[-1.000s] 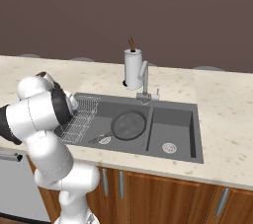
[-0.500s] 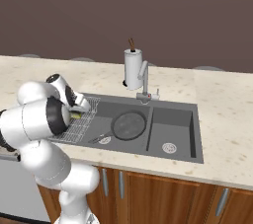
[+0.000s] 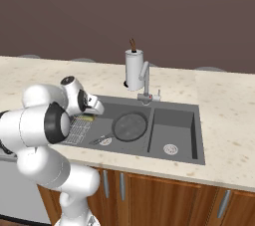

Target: Pick the pan and sponge and place them into the sink. Then turn on the water.

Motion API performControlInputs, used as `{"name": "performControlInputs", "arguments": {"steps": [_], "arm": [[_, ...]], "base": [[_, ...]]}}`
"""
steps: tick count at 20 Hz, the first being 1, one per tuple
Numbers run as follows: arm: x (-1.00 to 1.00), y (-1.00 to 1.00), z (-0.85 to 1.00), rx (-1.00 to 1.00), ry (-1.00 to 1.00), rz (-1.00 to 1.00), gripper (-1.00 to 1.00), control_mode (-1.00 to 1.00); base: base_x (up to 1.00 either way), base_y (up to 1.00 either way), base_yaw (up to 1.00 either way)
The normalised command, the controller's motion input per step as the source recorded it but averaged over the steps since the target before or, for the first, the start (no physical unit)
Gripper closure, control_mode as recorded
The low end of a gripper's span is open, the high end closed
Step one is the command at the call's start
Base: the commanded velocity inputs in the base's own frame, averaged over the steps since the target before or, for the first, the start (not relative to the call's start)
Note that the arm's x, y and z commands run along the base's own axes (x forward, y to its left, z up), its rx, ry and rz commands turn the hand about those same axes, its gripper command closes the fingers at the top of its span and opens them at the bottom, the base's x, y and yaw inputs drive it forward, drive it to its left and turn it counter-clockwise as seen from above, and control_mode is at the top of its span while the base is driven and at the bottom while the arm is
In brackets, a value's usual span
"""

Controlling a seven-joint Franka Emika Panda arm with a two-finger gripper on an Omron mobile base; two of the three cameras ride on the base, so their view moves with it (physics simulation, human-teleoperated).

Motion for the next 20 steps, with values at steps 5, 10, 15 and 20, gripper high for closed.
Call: {"name": "performControlInputs", "arguments": {"steps": [5, 10, 15, 20], "arm": [[0.07, -0.49, -0.03, 0.00, 0.00, 0.00, 1.00, -1.00], [0.08, -0.44, -0.25, 0.00, 0.00, 0.00, 1.00, -1.00], [0.04, -0.38, -0.42, 0.00, 0.00, 0.00, 1.00, -1.00], [0.09, -0.37, -0.34, 0.00, 0.00, 0.00, 1.00, -1.00]], "base": [[0.00, 0.00, 0.00], [0.00, 0.00, 0.00], [0.00, 0.00, 0.00], [0.00, 0.00, 0.00]]}}
